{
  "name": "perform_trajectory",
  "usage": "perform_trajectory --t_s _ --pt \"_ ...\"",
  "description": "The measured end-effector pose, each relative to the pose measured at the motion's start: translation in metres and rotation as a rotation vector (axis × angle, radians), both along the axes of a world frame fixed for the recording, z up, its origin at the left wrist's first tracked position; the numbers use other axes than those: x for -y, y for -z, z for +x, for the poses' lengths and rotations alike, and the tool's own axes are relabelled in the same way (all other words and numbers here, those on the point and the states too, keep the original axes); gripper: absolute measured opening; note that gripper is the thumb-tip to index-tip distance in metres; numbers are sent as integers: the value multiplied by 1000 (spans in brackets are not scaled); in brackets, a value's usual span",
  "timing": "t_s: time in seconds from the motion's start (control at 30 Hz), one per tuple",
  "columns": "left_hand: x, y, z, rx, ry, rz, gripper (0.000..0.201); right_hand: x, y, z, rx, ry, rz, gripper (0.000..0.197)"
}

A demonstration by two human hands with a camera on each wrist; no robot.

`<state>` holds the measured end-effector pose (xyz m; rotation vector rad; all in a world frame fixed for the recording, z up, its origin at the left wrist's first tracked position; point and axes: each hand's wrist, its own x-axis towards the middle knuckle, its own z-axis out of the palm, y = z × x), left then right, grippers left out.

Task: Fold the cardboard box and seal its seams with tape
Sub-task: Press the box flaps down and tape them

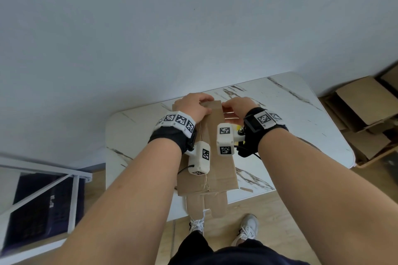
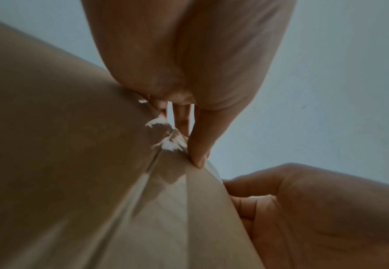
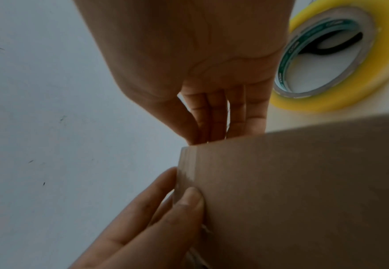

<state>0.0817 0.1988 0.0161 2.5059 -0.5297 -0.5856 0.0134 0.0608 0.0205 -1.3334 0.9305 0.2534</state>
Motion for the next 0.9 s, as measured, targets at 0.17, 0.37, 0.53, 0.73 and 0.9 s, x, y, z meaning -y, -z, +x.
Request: perform_trajectory --t_s 0.17,0.37,0.53,0.73,0.9 --pt "-2 2 2 -46 -26 -42 37 -3 -3 2 -66 50 -25 8" --pt "-4 3 4 -105 -36 -107 36 -5 6 4 53 -20 -356 12" --pt "-2 4 6 -103 -50 -91 37 -10 5 4 4 -127 -470 21" --pt "-5 -2 8 7 -47 47 37 -3 2 -14 -88 -179 -279 26" --pt "-28 -13 18 20 -186 160 25 8 7 -32 -142 -147 -337 18"
